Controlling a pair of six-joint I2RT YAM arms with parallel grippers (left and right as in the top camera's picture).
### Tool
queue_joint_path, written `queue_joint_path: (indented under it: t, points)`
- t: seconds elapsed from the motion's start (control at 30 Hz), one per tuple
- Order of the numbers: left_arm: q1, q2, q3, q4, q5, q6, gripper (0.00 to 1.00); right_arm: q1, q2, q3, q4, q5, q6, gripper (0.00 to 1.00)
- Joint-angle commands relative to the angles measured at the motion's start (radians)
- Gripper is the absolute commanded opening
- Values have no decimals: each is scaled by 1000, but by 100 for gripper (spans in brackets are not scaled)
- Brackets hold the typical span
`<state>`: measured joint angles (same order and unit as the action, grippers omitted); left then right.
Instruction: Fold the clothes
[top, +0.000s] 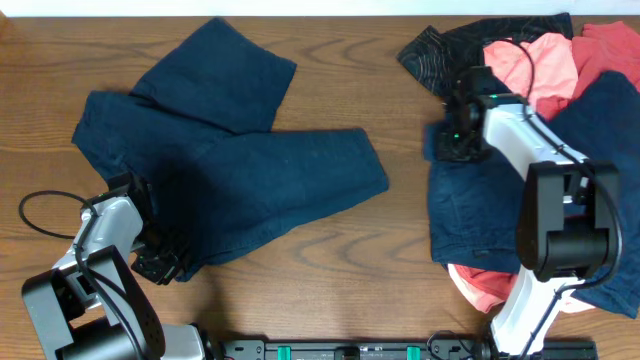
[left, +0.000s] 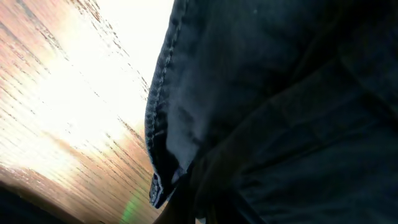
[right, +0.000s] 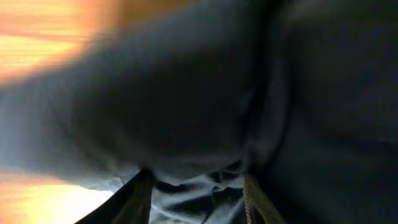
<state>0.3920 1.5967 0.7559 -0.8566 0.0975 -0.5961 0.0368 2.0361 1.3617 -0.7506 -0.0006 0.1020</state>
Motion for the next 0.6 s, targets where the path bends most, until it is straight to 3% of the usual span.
queue_joint_path:
  t: [0.0,0.4,0.47,0.57]
  points:
    - [11,10,-18,36,-58,16,6,-109,46,-27,-26,275,9,48]
    - [11,10,-18,40,-58,16,6,-589,45,-31,-80,314,262,54]
    - [11,10,-18,40,-57,16,6,-656,45,-18,-82,169,250,57]
    - [11,10,-18,40,-57,16,6,-712,38,15,-82,-226,66,63]
